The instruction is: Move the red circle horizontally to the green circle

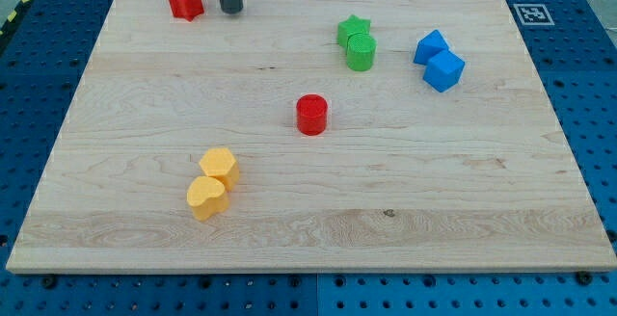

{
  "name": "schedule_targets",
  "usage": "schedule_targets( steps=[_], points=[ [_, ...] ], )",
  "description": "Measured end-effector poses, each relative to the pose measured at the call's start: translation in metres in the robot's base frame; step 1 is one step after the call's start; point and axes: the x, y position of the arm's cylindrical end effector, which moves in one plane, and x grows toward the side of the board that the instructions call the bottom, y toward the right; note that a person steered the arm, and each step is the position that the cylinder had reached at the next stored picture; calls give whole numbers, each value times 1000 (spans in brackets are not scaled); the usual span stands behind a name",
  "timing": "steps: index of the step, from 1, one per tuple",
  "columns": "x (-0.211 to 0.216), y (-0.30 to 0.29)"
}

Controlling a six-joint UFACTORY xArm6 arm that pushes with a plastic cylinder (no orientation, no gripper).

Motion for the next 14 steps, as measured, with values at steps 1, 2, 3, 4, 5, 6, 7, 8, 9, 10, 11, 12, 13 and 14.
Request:
schedule_targets(
  steps=[1,2,3,4,5,6,7,8,9,10,11,12,13,14],
  points=[
    [40,30],
    [77,62],
    [105,95],
    [129,127],
    [168,159],
    [205,188],
    [219,192],
    [219,163],
    [221,146],
    [223,140],
    [223,139],
    [223,130],
    [221,120],
    [210,119]
  ],
)
